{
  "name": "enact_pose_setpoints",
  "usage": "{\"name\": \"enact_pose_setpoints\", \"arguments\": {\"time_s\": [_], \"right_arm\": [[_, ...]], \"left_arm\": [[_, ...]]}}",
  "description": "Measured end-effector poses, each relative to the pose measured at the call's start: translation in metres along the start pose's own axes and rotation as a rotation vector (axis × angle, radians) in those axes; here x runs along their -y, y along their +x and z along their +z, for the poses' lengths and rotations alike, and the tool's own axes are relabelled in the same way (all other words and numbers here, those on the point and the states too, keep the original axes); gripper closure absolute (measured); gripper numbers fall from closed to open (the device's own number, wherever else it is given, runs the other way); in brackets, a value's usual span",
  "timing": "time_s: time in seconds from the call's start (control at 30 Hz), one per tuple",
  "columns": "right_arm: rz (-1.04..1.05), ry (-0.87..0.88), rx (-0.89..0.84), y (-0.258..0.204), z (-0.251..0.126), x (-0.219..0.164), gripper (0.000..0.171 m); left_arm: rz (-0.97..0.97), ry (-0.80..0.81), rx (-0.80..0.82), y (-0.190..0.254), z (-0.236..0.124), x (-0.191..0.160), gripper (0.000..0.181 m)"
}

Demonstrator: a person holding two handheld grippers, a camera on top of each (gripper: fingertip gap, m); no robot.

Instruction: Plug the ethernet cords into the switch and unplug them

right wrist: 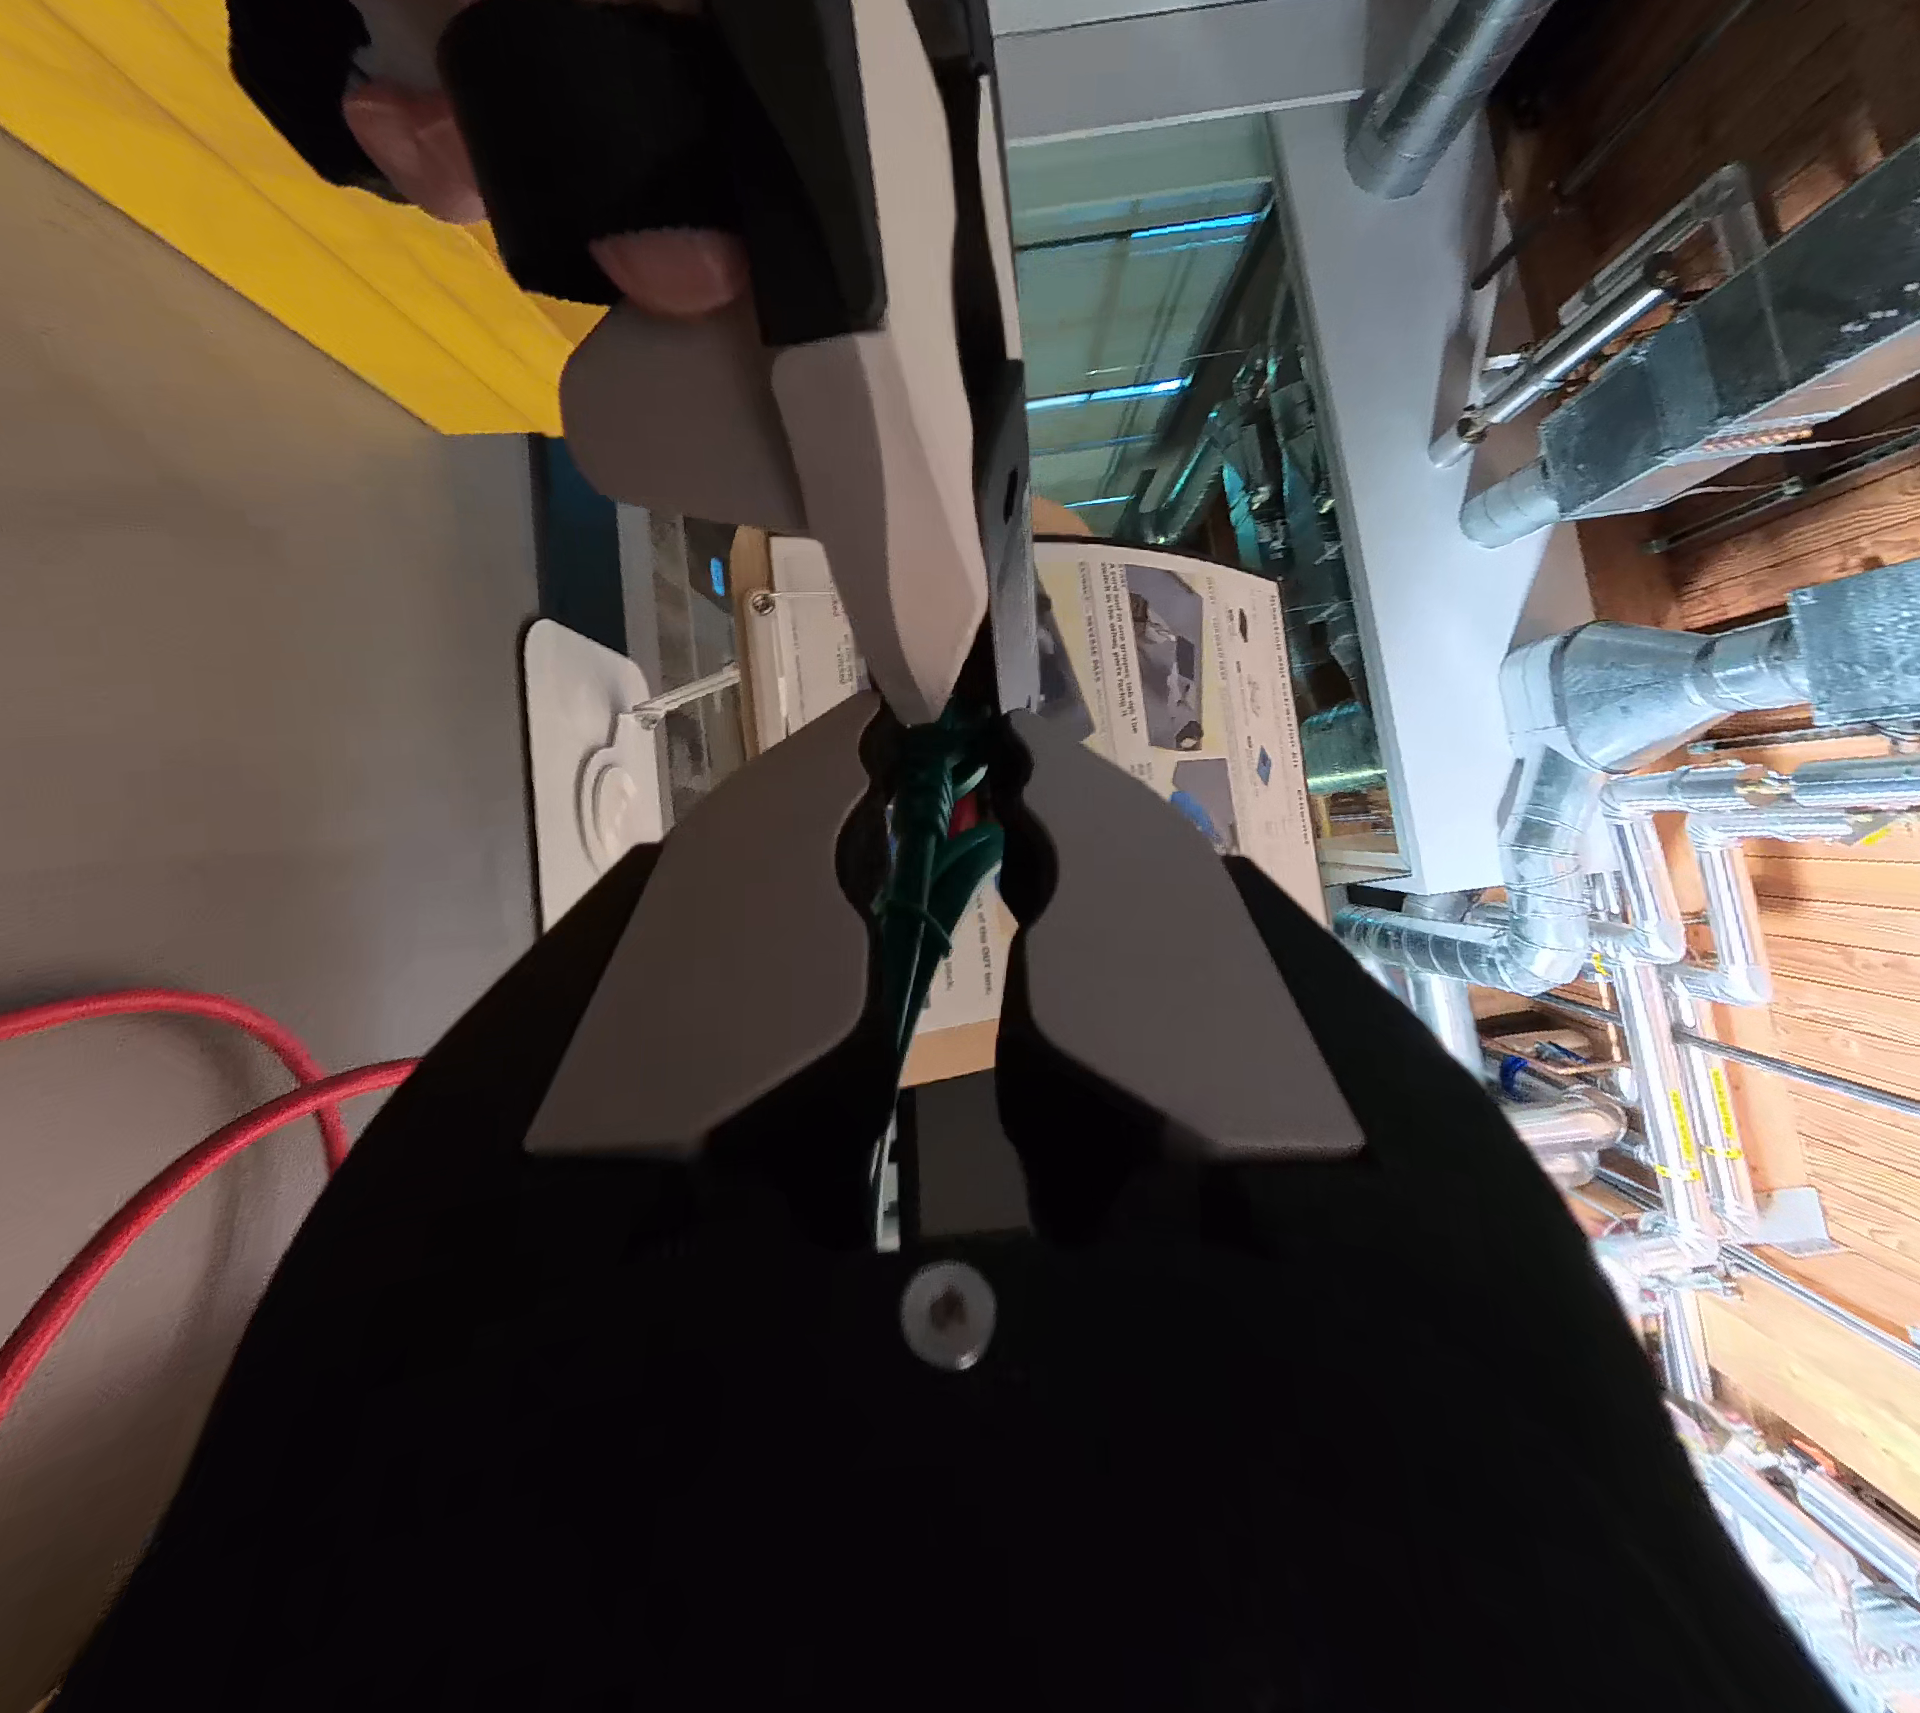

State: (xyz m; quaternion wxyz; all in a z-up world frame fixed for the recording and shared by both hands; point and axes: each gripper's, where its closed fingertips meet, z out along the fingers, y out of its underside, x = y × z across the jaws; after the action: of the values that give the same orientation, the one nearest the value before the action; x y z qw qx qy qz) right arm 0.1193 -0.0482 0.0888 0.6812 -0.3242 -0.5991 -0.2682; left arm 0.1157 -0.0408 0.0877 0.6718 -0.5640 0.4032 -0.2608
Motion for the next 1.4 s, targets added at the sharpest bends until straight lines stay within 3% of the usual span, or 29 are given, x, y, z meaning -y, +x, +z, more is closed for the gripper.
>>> {"name": "enact_pose_setpoints", "arguments": {"time_s": [0.13, 0.33, 0.87, 1.13, 1.4], "right_arm": [[-0.001, -0.036, 0.017, -0.003, 0.003, -0.003, 0.155], [-0.116, -0.027, -0.131, 0.005, 0.008, 0.002, 0.156], [-0.023, 0.047, -0.163, 0.017, 0.0, 0.015, 0.154], [0.013, 0.059, -0.099, 0.015, -0.005, 0.017, 0.155], [0.092, 0.033, 0.071, 0.002, -0.007, 0.012, 0.156]], "left_arm": [[-0.022, -0.019, -0.003, -0.003, 0.001, -0.003, 0.112], [-0.011, 0.033, 0.047, -0.009, -0.003, 0.005, 0.112], [0.056, 0.127, 0.078, -0.006, -0.014, 0.026, 0.113], [0.095, 0.146, 0.077, 0.001, -0.015, 0.029, 0.113], [0.07, 0.096, 0.041, 0.004, -0.01, 0.019, 0.114]]}}
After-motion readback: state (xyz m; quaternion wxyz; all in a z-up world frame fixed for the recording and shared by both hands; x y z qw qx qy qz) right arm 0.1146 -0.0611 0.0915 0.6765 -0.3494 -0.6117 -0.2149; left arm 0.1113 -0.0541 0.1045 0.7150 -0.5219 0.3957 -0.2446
